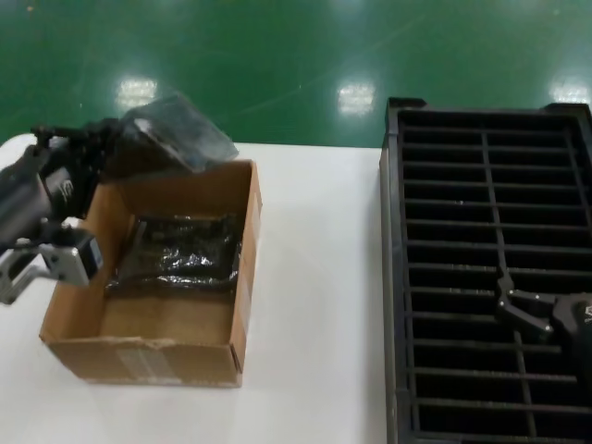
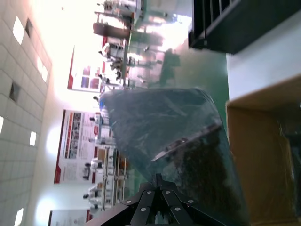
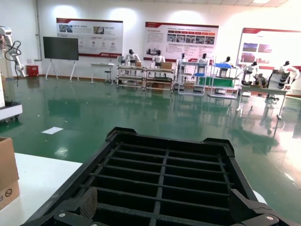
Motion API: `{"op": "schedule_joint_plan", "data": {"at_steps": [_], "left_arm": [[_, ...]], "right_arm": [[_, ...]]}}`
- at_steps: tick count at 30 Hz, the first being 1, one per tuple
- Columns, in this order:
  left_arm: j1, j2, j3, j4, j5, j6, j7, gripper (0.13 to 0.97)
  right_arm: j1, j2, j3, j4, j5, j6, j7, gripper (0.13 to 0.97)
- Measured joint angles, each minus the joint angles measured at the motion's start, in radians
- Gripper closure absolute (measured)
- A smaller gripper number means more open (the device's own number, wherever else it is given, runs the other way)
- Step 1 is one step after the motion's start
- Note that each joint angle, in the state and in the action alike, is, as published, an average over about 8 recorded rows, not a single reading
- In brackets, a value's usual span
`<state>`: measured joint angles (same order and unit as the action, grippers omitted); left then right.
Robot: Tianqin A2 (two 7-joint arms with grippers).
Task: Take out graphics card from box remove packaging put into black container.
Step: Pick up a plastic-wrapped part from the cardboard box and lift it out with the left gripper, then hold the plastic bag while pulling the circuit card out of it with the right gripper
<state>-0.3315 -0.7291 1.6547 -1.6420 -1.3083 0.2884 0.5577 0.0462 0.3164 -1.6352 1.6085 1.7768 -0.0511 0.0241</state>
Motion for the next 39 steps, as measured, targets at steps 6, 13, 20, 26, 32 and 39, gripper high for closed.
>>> {"op": "schedule_joint_plan", "data": {"at_steps": [6, 13, 20, 26, 32, 39], "left_arm": [[0.129, -0.049, -0.039, -0.163, 0.008, 0.016, -0.054, 0.958], [0.244, -0.101, -0.025, -0.289, -0.040, 0.018, -0.034, 0.958], [0.298, -0.114, 0.022, -0.341, -0.104, 0.015, 0.034, 0.958], [0.308, -0.109, 0.038, -0.351, -0.121, 0.011, 0.055, 0.958], [0.308, -0.108, 0.039, -0.351, -0.121, 0.011, 0.056, 0.958], [0.308, -0.108, 0.039, -0.351, -0.121, 0.011, 0.056, 0.958]], "right_arm": [[0.000, 0.000, 0.000, 0.000, 0.000, 0.000, 0.000, 0.129], [0.000, 0.000, 0.000, 0.000, 0.000, 0.000, 0.000, 0.129], [0.000, 0.000, 0.000, 0.000, 0.000, 0.000, 0.000, 0.129], [0.000, 0.000, 0.000, 0.000, 0.000, 0.000, 0.000, 0.129], [0.001, 0.000, -0.001, 0.000, 0.000, 0.001, 0.000, 0.129], [0.036, 0.012, -0.070, 0.019, 0.014, 0.039, 0.004, 0.129]]}}
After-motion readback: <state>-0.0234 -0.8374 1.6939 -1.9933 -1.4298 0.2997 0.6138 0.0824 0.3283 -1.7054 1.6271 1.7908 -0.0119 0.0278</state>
